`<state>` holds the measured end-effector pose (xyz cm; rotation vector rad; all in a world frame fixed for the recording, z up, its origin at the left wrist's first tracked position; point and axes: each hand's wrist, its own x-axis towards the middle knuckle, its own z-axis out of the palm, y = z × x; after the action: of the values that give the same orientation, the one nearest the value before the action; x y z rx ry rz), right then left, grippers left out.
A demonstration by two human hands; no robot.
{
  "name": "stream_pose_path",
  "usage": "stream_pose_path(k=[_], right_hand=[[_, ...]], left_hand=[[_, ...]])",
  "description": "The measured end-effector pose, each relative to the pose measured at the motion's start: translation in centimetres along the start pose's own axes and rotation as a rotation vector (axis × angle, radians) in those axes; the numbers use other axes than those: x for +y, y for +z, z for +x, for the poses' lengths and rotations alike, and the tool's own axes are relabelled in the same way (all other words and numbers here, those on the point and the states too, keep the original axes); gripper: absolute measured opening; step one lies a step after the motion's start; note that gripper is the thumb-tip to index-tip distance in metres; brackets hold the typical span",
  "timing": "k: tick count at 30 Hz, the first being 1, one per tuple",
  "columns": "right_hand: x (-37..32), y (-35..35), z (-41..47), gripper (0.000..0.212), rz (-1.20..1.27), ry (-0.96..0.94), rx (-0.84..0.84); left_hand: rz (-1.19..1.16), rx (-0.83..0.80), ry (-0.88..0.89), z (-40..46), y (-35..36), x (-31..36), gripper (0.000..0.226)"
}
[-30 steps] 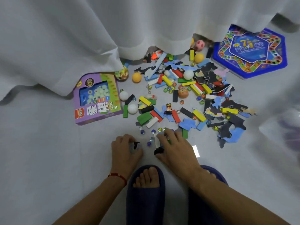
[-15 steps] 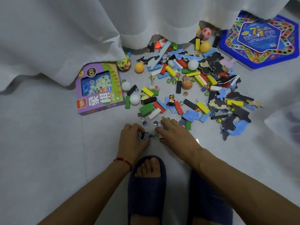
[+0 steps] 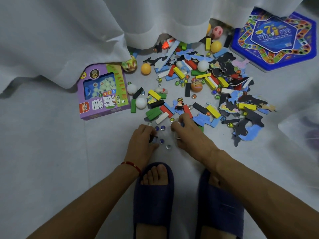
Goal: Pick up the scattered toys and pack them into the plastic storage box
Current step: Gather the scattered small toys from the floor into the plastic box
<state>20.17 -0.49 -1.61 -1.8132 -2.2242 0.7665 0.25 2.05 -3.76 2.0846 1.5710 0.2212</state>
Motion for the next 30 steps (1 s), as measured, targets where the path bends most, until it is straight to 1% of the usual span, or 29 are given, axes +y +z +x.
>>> stream_pose_path(k=[2,4,6,9,11,13,15,16,17,19,20,22,24,25,26,27,30], right_hand=[[0.3,0.2,-0.3,0.041,0.045,0.000,0.016],[0.7,0.5,-0.8,0.042,0.132,0.003,0.053],[1.2,0.8,-1.6,0.044,0.260,0.056,0.124],[1.7,1.0,-2.4,0.044,0.399,0.172,0.246],[1.8,0.7,-2.6,0.044,0.484,0.263,0.363],[2.0,-0.2,-2.8,0.040,0.641,0.383,0.477],[2.5,-1.0,-3.0,0.035,0.918,0.509,0.580],[2.8,-1.3,-3.1,0.034,1.114,0.570,0.617],[3.0,-1.6,-3.1,0.034,1.335,0.619,0.636],[3.1,-1.8,-3.3,0.035,1.759,0.641,0.607],[3.0,-1.8,-3.4,0.035,1.891,0.627,0.575],[2.5,-2.0,-3.5,0.035,1.982,0.599,0.504],[1.5,-2.2,-3.6,0.029,1.928,0.558,0.432],[0.7,-2.4,-3.6,0.027,1.825,0.528,0.388],[-0.3,-2.6,-3.8,0.026,1.652,0.485,0.340],[-1.3,-2.8,-4.0,0.026,1.415,0.432,0.295],[-4.2,-2.7,-4.8,0.027,0.724,0.198,0.195]], left_hand=[[0.015,-0.006,-0.017,0.1,0.0,0.1,0.041],[0.047,-0.012,-0.036,0.0,0.1,0.3,0.046],[0.044,0.004,-0.058,-0.3,0.3,0.3,0.042],[-0.036,0.025,-0.146,-0.7,0.2,0.6,0.037],[-0.066,0.003,-0.211,-0.8,-0.1,0.8,0.034],[-0.113,0.011,-0.256,-0.9,-0.4,0.9,0.026],[-0.228,0.065,-0.287,-1.1,-0.9,1.1,0.014],[-0.303,0.084,-0.300,-1.3,-1.2,1.3,0.010],[-0.398,0.089,-0.327,-1.4,-1.5,1.7,0.008],[-0.643,0.053,-0.412,-1.3,-2.0,3.3,0.009],[-0.754,0.019,-0.457,-1.1,-2.0,4.3,0.011],[-0.954,-0.078,-0.563,-0.3,-2.1,6.1,0.019],[-1.123,-0.203,-0.665,0.2,-2.3,8.1,0.019],[-1.183,-0.251,-0.722,0.2,-2.4,9.0,0.018],[-1.241,-0.295,-0.786,-0.1,-2.5,9.5,0.019],[-1.319,-0.343,-0.849,-0.5,-2.5,9.7,0.024],[-1.545,-0.491,-0.902,-2.0,-2.5,9.1,0.044]])
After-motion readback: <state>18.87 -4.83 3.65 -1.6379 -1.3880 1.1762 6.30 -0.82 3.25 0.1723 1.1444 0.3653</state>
